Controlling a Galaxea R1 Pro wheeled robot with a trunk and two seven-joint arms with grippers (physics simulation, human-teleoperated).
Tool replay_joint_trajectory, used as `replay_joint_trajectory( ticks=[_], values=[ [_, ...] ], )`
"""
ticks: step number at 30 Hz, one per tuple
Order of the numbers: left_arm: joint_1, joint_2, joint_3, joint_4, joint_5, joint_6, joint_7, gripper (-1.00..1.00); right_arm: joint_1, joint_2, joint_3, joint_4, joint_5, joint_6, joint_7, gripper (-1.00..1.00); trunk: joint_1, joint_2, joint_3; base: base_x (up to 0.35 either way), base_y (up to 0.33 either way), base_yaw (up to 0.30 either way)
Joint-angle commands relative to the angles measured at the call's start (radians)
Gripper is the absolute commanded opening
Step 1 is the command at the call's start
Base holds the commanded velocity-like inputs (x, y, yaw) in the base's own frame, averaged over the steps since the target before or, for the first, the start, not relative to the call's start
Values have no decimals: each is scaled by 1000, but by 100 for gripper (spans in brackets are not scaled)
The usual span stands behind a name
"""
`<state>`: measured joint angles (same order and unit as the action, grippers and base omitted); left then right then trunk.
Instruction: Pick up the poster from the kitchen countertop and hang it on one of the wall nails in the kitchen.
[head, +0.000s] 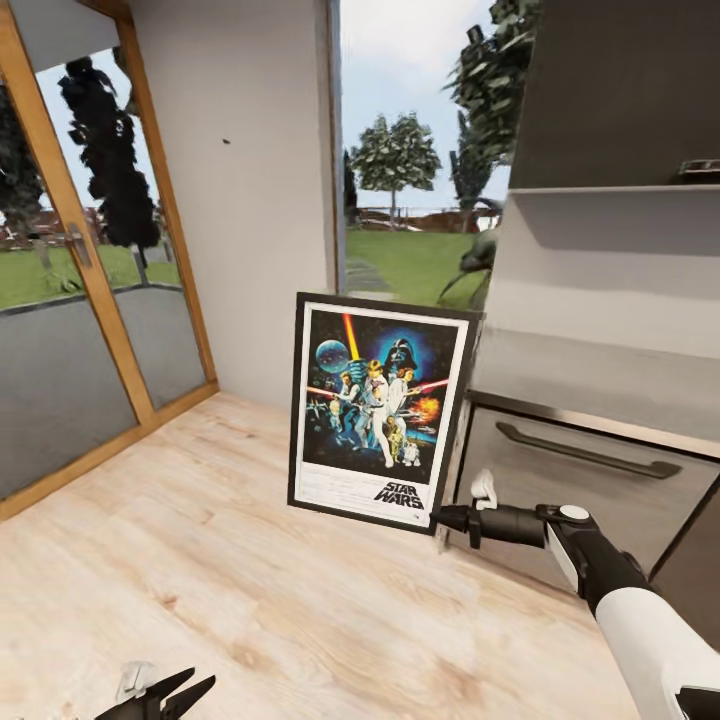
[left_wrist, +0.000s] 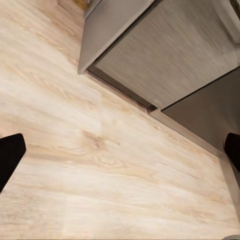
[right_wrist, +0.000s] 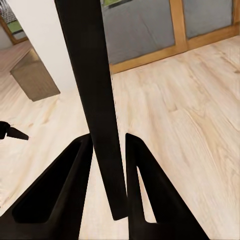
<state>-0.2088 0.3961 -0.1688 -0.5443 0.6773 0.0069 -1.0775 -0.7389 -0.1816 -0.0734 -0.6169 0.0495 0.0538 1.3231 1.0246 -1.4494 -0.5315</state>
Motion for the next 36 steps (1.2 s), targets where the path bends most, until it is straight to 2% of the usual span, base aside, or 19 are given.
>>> replay_joint_trajectory(
  ticks=[1, 9, 36],
  values=[
    [-1, 1, -8, 1, 10, 1, -1, 100, 0, 1, -5, -1, 4, 8, 7, -100, 0, -1, -1, 199, 244, 284],
    [-1, 1, -8, 1, 10, 2, -1, 100, 0, 1, -6, -1, 4, 8, 7, -100, 0, -1, -1, 207, 244, 251],
    [-1, 1, -6, 1, 10, 2, -1, 100, 0, 1, -6, -1, 4, 6, 5, -100, 0, -1, -1, 242, 257, 7]
  ],
)
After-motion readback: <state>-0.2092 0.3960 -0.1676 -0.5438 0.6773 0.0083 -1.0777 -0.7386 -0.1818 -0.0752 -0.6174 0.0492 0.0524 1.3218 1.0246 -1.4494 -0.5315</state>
